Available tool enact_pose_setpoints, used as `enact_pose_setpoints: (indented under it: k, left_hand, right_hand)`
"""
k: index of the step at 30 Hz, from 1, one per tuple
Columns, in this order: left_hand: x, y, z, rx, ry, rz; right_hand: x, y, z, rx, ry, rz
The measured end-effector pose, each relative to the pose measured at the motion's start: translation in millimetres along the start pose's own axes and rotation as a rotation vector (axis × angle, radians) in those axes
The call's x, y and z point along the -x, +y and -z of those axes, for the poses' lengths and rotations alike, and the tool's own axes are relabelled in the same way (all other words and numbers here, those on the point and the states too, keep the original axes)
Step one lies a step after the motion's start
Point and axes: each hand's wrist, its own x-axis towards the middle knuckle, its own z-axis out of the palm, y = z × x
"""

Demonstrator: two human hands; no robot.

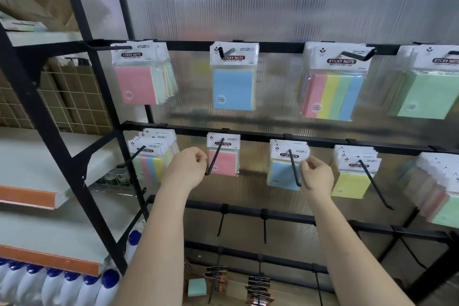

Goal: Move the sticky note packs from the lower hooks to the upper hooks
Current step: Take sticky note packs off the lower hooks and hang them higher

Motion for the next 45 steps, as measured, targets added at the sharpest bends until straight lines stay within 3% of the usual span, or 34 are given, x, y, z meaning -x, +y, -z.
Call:
enact_pose_setpoints:
  k: [6, 13, 20, 34, 40, 45]
  left_hand:
    - [-1.8, 0.4, 1.2, -0.01, 0.003, -0.007]
    - [-4.9, -3.6, -2.3, -0.001, -0.01, -0.02]
    - [-12.4, -4.7, -5.3, -0.005, -0.011, -0.055]
    - [-55.3, -0.3, -24.9, 0.083, -0.099, -0.011]
    - [-78.8, 0.7, -36.0, 0.135, -0.195, 0.007]
    - [-79.6, -4.2, -42.7, 0.223, -0.1, 0.028]
  right_hand:
    - [9.0, 5.0, -6.0, -0.094, 0.083, -0.044]
    - [13.9, -0.5, -2.7, -0.106, -0.066, -0.03]
    - [38.4, -8.2, 13.2, -0.127, -0.057, -0.058]
    - [77.3, -36.0, 53.2, 0.284, -0.074, 0.033]
    - [89.0, -47.5, 68.0, 0.241, -0.058, 0.048]
    - [93.1, -54.6, 80.0, 0.181, 0.015, 0.068]
